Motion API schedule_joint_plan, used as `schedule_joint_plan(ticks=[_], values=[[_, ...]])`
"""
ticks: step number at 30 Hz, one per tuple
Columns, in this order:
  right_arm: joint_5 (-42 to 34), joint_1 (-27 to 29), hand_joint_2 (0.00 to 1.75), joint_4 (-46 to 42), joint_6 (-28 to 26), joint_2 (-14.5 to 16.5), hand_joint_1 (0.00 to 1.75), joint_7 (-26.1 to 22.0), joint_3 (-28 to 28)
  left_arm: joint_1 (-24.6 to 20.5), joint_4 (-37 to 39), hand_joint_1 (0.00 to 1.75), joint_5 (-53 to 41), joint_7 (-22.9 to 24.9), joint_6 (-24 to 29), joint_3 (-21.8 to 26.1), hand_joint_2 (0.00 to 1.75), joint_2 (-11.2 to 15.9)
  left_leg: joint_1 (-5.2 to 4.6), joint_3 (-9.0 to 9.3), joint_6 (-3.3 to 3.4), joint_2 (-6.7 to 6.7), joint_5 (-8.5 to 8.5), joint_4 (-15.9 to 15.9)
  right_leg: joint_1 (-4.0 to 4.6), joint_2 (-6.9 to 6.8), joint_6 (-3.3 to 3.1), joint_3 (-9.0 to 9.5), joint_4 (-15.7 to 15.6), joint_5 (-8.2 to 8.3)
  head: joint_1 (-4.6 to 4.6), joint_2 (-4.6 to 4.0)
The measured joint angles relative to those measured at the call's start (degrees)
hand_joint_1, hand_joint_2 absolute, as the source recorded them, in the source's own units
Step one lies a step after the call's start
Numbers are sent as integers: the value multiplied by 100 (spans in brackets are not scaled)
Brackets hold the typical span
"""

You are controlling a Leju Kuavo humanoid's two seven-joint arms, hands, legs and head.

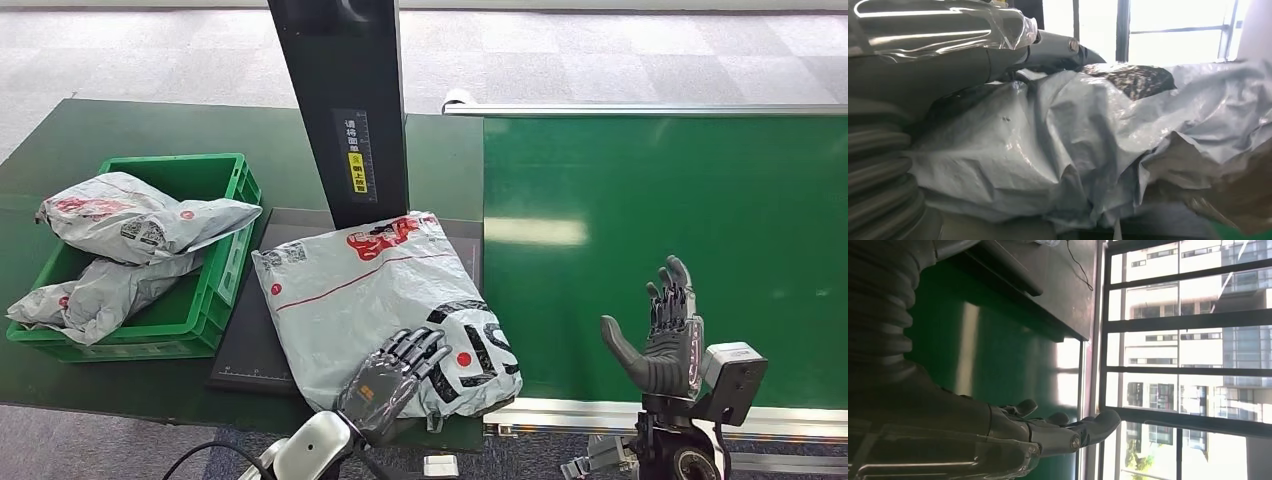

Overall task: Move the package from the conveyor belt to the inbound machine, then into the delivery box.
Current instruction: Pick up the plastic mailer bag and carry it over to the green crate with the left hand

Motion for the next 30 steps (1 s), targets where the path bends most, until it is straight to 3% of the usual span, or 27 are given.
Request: schedule_joint_plan(ticks=[14,17,23,26,30], values=[[-2,52,175,-85,0,44,0,0,-49,7,-268,175,482,-260,-180,187,175,0,0,0,0,0,0,0,0,0,0,0,0,0,-1,0],[-2,69,175,-85,-8,49,0,0,-55,62,-449,175,1915,-836,-934,273,175,27,0,-2,0,-1,0,0,0,0,0,0,0,0,-1,0],[-79,49,175,-78,-120,34,0,1,-60,246,-1043,175,5197,-1970,-3248,504,175,292,1,-3,0,-2,0,-1,1,0,0,1,1,0,0,0],[-187,47,175,-77,-208,8,0,4,-60,306,-1458,175,6097,-2223,-3579,763,175,531,3,-2,-2,-2,1,-2,3,0,-1,0,1,-1,-1,0],[-306,175,175,-137,-313,-5,0,-26,-70,178,-2149,175,6762,-2208,-3371,1633,175,773,7,0,-7,-3,5,-2,6,0,-1,0,2,0,1,0]])
